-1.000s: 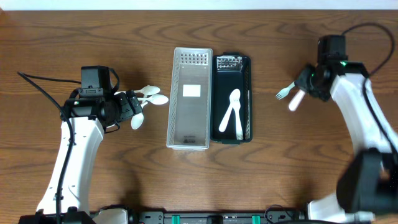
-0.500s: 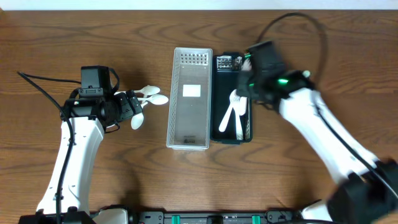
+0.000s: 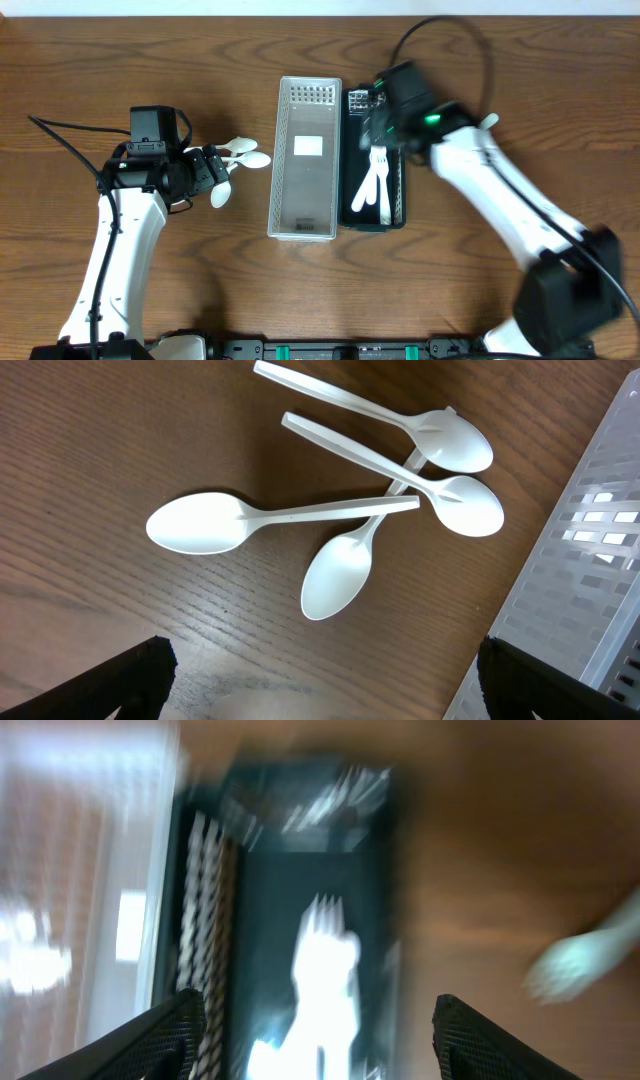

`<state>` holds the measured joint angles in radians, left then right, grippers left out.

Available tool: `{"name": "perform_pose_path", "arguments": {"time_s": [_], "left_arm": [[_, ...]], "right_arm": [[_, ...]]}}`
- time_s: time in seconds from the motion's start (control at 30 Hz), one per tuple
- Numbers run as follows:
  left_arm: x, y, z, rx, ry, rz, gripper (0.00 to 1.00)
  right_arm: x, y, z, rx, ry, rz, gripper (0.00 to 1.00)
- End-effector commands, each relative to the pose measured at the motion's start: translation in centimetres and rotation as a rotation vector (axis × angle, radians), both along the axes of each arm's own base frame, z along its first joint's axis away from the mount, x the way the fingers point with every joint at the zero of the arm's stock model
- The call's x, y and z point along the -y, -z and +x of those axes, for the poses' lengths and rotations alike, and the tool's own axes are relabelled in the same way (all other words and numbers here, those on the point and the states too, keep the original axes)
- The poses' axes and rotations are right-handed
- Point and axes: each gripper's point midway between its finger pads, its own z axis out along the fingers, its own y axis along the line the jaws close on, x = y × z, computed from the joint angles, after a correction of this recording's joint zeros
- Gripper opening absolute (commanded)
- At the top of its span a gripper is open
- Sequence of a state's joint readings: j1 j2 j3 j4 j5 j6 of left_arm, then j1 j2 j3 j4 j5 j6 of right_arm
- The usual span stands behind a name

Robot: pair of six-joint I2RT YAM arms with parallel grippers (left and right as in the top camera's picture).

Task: Pack container
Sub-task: 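Drop the fork into the black basket with the right gripper, then grasp the last white fork with the right gripper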

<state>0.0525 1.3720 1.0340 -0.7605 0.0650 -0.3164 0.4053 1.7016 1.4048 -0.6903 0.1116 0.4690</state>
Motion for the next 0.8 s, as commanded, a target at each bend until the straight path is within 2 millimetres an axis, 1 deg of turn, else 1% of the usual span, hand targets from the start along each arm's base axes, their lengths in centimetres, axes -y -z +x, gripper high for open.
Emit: {"name": "perform_pose_path", "arguments": {"time_s": [0.0, 0.07, 0.13, 0.2, 0.27, 0.33, 0.43, 0.5, 0.57, 0.67, 0.77], "left_arm": [[-0.2, -0.4, 0.3, 0.007, 0.001, 0.005, 0.98], [-0.2, -0.4, 0.2, 0.007, 0.001, 0.005, 0.98], [-0.2, -0.4, 0.3, 0.007, 0.001, 0.005, 0.98], [-0.2, -0.4, 0.3, 0.007, 0.001, 0.005, 0.98], [-0.2, -0.4, 0.3, 0.007, 0.001, 0.005, 0.98], [-0.2, -0.4, 0.3, 0.007, 0.001, 0.005, 0.98], [-0.2, -0.4, 0.3, 0.007, 0.001, 0.005, 0.98], [-0.2, -0.4, 0.3, 0.007, 0.001, 0.005, 0.98], [-0.2, -0.4, 0.3, 0.007, 0.001, 0.005, 0.98], [-0.2, -0.4, 0.3, 0.007, 0.001, 0.005, 0.98], [-0.2, -0.4, 0.3, 0.007, 0.001, 0.005, 0.98]], "right_arm": [[6.8, -4.4, 1.8, 0.122, 0.185, -0.057, 0.77], [10.1, -3.7, 1.9, 0.093, 0.29, -0.052, 0.76], [13.3, -1.9, 1.6, 0.034, 0.404, -0.045, 0.75], [16.0, 0.3, 1.2, -0.033, 0.506, -0.039, 0.74], [18.2, 2.6, 0.8, -0.098, 0.603, -0.033, 0.75], [19.6, 5.2, 0.8, -0.161, 0.661, -0.015, 0.75], [20.2, 8.5, 1.0, -0.237, 0.679, 0.02, 0.73], [20.1, 10.6, 1.1, -0.282, 0.692, 0.054, 0.71], [19.8, 12.2, 1.3, -0.311, 0.694, 0.08, 0.7], [19.2, 13.5, 1.9, -0.319, 0.682, 0.104, 0.7], [18.6, 13.5, 3.0, -0.279, 0.662, 0.112, 0.71]]}}
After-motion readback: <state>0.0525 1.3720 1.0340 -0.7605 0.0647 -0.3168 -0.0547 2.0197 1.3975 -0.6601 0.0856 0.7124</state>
